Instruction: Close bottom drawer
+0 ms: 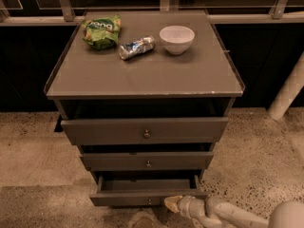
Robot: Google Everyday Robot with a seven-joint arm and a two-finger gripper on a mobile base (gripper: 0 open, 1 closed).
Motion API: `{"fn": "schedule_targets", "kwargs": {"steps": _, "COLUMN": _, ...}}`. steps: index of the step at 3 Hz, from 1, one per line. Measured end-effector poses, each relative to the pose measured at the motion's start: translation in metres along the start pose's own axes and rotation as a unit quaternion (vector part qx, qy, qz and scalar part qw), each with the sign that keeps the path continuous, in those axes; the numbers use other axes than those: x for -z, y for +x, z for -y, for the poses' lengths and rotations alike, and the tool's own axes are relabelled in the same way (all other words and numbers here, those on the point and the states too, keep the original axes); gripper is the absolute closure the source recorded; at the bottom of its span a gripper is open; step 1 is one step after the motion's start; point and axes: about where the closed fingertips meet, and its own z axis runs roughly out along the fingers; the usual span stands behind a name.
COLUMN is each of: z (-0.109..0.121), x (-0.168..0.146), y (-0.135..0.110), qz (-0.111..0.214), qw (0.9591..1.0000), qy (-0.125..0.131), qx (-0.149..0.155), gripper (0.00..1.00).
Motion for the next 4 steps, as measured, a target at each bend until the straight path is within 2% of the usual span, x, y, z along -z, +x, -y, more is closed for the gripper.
{"fn": "schedule_targets", "kwargs": {"steps": 1, "z": 0.015, "x": -0.020, "y": -0.002, "qz": -0.006, "qw": 0.9999, "qy": 0.009, "qx": 0.005, "gripper": 1.00}}
{"fn": "schedule_targets", "kwargs": {"steps": 2, "z": 0.038, "x": -0.030, "y": -0.018, "qz": 0.004, "qw": 0.9993, "qy": 0.034, "qx": 0.015, "gripper": 1.00}}
{"fn": "schedule_targets", "kwargs": {"steps": 3, "z": 0.038, "x": -0.030, "y": -0.017, "qz": 0.004, "qw": 0.9993, "qy": 0.034, "qx": 0.015, "gripper": 1.00}}
{"fn": "schedule_targets", "kwargs": {"steps": 4, "z": 0.061, "x": -0.030, "y": -0.035, "qz": 0.019, "qw": 0.9972, "qy": 0.068, "qx": 0.025, "gripper": 1.00}}
